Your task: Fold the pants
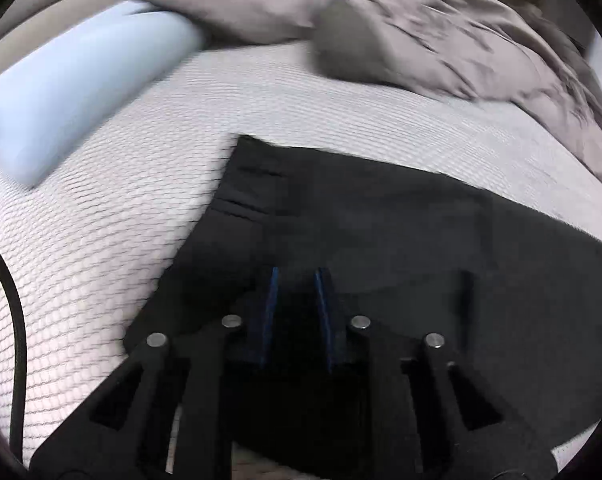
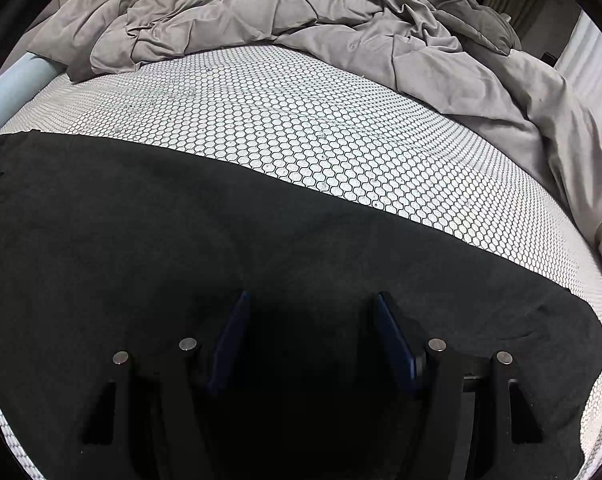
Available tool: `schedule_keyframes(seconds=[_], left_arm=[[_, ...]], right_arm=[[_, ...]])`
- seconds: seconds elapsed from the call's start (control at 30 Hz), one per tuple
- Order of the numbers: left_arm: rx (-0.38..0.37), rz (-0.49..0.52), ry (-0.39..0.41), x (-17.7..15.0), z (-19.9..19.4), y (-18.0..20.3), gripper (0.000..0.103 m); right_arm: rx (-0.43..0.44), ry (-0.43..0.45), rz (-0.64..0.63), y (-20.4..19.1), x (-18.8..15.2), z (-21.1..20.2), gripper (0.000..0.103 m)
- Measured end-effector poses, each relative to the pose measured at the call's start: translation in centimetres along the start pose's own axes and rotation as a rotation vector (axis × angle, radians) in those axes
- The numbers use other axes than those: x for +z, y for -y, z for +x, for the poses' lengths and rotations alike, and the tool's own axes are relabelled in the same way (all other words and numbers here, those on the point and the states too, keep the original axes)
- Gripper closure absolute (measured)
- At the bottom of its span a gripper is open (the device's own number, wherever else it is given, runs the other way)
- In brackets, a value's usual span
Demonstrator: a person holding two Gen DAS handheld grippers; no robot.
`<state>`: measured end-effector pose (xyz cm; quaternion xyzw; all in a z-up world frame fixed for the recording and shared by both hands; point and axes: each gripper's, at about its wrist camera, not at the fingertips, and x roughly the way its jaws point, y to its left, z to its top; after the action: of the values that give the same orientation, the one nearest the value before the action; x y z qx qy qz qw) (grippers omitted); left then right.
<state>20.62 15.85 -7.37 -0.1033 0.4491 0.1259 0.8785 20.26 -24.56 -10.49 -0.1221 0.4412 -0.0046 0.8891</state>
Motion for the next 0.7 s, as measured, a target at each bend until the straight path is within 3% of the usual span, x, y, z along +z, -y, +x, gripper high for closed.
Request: schedule_keyframes(seconds=[0.1, 0.17, 0.23, 0.3, 0.43, 0.5, 0.6, 0.67, 0.7], left_arm=[[-0.099, -0.059, 0.025, -0.4, -1.2, -2.0, 0.092], [-0.179, -0.027, 0.077, -1.2, -2.8, -1.4, 0.091], [-0.215, 0.07, 0.009, -2.5, -2.3, 0.3, 0.081], [-0.105, 0.134, -0.033, -3.4, -0.8, 1.1, 0.081], [0.054, 0.054, -0.004, -2.5, -2.7, -0.7, 0.086], [-0.01, -0.01, 0.023, -2.6, -4.2, -1.2, 0.086], [-0.124, -0.003, 0.077, -3.2, -6.5, 0.8, 0.085], [-0.224, 0.022, 0.096, -3.6, -7.4, 4.0, 0.072], [-0.296, 0.049, 0.09, -4.0, -7.4, 6.5, 0.058]], right_arm=[[-0.002, 0.002, -0.006, 0.0, -0.1, 0.0, 0.036], [-0.004, 0.003, -0.014, -0.1, -0.1, 0.0, 0.036], [-0.008, 0.003, -0.019, -0.2, 0.0, 0.0, 0.036], [-0.008, 0.004, -0.022, -0.2, -0.1, 0.0, 0.036], [-0.002, 0.004, -0.027, 0.0, -0.3, -0.2, 0.031], [0.001, 0.001, -0.02, 0.2, -0.4, -0.4, 0.03], [0.049, 0.006, -0.004, 0.3, -0.7, -1.2, 0.03], [0.133, 0.022, -0.011, -0.5, -1.1, -2.3, 0.03], [0.162, 0.03, -0.02, -1.1, -1.3, -2.8, 0.03]])
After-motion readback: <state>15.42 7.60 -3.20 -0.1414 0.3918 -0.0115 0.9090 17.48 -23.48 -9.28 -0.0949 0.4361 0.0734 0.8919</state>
